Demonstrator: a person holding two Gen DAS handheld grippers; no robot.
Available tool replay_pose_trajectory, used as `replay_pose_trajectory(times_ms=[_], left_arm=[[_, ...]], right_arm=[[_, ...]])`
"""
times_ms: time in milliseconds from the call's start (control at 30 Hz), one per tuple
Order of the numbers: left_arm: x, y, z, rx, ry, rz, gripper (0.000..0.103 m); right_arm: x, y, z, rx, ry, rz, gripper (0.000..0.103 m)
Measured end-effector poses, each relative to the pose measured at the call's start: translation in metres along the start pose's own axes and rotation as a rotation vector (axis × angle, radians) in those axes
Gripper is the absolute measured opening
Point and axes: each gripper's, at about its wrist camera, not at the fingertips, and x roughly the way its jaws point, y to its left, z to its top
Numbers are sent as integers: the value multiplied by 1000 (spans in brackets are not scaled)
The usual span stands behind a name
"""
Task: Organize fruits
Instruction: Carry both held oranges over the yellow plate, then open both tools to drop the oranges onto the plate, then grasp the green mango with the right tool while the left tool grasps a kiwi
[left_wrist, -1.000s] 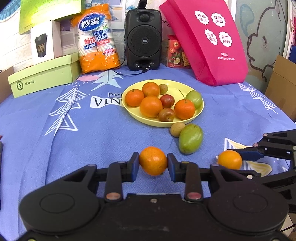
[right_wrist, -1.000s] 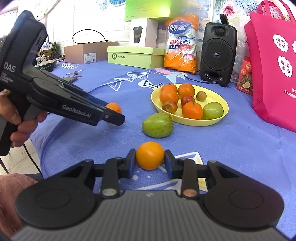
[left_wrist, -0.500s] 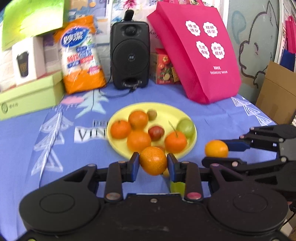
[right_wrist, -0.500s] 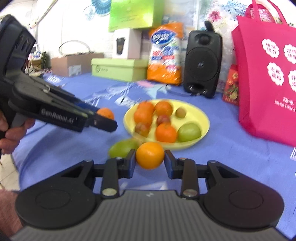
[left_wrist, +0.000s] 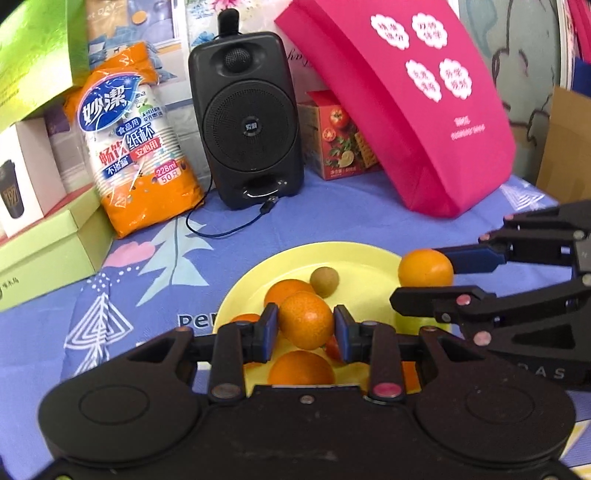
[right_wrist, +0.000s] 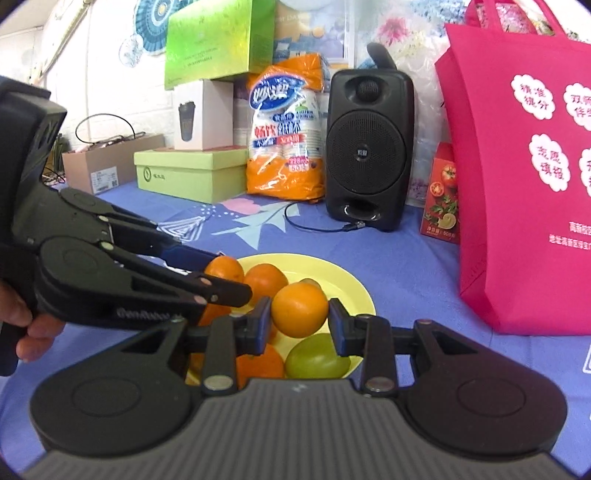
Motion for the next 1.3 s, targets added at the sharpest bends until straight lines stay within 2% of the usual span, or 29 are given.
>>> replay_pose_trajectory(times_ms=[33,100,267,300,367,533,633,833,933,1067,1200,1300], left_arm=[[2,0,0,0,0,7,32],[2,3,0,-15,-11,22,43],[-16,11,-2,-34,-47,37,59],[-20,13,-3,-39,-52,39,65],[-26,14,-7,-50,-61,37,69],[-51,13,-25,-62,-75,30,69],[-67,17,-44,-107,-82,19,69],[-81,26,-81,-179,-32,9,69],[-85,34,-97,-236,-2,2,69],[-89,40,-114,-295,19,-2,69],[-91,39,-122,-285,23,-4,69],[-91,35,-121,-257,27,8,69]], right_arm=[[5,-1,1,0,5,-1,32],[14,-2,2,5,19,0,32],[18,-2,0,5,26,-2,32],[15,-2,-1,9,17,-4,34],[9,-3,-2,19,5,-4,39],[-7,-2,-4,24,-13,-9,41],[-22,-1,-13,47,-26,-6,41],[-44,9,-44,73,-5,-8,45],[-52,17,-58,86,16,19,45],[-60,38,-67,46,37,78,52],[-62,67,-70,-24,46,150,57],[-51,88,-69,-100,73,117,62]])
